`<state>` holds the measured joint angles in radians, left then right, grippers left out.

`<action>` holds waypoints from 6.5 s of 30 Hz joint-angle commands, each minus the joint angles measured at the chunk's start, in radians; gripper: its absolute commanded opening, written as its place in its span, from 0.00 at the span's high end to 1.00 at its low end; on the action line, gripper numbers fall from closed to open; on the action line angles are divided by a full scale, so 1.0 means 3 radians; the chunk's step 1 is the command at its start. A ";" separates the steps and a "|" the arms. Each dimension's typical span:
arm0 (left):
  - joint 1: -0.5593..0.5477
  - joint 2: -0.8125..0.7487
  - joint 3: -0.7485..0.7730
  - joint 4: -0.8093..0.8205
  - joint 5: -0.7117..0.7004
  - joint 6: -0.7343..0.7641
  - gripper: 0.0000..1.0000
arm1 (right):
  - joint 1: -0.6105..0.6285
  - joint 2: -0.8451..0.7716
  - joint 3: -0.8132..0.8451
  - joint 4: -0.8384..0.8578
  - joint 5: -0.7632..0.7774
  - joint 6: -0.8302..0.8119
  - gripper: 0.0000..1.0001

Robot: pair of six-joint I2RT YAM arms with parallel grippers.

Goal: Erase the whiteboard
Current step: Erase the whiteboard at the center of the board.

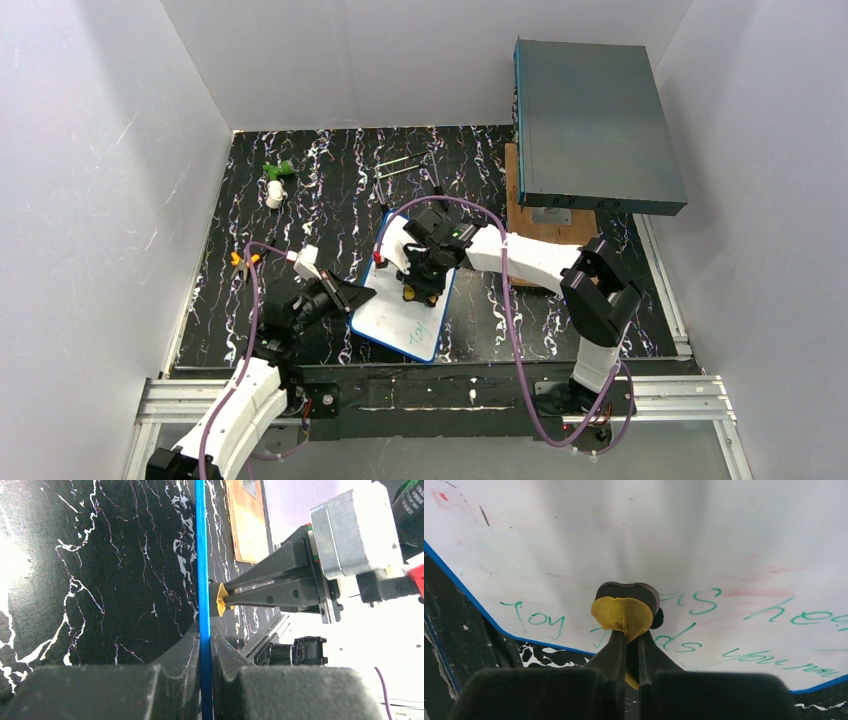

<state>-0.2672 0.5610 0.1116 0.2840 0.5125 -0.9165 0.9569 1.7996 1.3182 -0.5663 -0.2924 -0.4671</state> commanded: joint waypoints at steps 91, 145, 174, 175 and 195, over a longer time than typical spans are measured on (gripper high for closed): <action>-0.0028 0.0082 0.0390 0.0338 0.0639 0.0032 1.00 | 0.0021 -0.0049 0.0024 -0.0336 -0.0462 -0.0328 0.99; -0.0027 0.0053 0.0329 0.0356 0.0639 0.0008 1.00 | -0.0076 -0.0266 -0.0218 0.0107 -0.0774 0.0022 0.99; -0.0027 0.0950 0.0688 0.0359 0.0952 0.0094 1.00 | -0.0559 -0.0265 -0.0255 0.0394 -0.0632 0.0388 0.99; -0.0029 0.0951 0.0695 0.0301 0.0946 0.0149 1.00 | -0.0559 -0.0251 -0.0250 0.0443 -0.0482 0.0429 0.99; -0.0029 0.0850 0.0672 0.0095 0.0693 0.0591 1.00 | -0.0567 -0.0155 -0.0244 0.0303 -0.0550 0.0298 0.99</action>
<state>-0.2703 0.8181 0.2577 0.2634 0.6903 -0.7700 0.7185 1.7378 1.2282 -0.4145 -0.3225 -0.3069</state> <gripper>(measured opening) 0.064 0.076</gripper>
